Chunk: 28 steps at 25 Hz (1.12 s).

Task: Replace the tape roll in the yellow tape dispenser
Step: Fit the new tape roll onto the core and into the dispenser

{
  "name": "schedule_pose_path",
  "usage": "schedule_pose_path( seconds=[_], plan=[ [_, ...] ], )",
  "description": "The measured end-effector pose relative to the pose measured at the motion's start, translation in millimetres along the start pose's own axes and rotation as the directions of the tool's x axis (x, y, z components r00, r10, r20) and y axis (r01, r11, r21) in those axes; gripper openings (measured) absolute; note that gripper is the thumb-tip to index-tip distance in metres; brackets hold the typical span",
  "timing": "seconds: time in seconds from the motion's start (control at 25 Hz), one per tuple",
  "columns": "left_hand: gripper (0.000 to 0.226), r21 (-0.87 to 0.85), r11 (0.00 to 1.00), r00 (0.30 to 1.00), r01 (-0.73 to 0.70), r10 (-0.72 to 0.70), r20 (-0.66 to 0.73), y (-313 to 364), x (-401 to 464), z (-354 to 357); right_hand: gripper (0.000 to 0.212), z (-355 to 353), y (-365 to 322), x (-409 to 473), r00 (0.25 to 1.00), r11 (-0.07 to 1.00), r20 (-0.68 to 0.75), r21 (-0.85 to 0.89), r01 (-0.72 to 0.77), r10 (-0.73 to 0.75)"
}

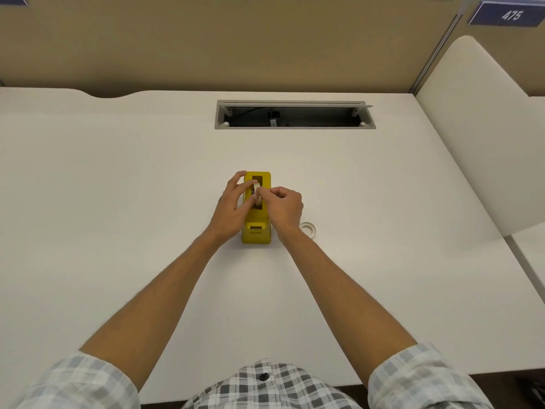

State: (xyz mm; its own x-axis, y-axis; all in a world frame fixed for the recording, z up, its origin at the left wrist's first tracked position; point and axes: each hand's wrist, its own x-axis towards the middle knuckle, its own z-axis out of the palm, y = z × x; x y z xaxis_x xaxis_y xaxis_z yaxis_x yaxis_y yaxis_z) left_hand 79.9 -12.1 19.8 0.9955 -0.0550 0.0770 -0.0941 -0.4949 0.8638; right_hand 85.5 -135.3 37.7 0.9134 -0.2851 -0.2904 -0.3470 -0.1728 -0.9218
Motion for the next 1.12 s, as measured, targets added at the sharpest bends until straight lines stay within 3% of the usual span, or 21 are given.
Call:
schedule_pose_path(
  seconds=[1.12],
  plan=[
    [0.038, -0.002, 1.000, 0.987, -0.025, 0.024, -0.159, -3.3, -11.0, 7.9, 0.039, 4.7, -3.7, -3.8, 0.999, 0.999, -0.047, -0.047, -0.012, 0.010]
  ],
)
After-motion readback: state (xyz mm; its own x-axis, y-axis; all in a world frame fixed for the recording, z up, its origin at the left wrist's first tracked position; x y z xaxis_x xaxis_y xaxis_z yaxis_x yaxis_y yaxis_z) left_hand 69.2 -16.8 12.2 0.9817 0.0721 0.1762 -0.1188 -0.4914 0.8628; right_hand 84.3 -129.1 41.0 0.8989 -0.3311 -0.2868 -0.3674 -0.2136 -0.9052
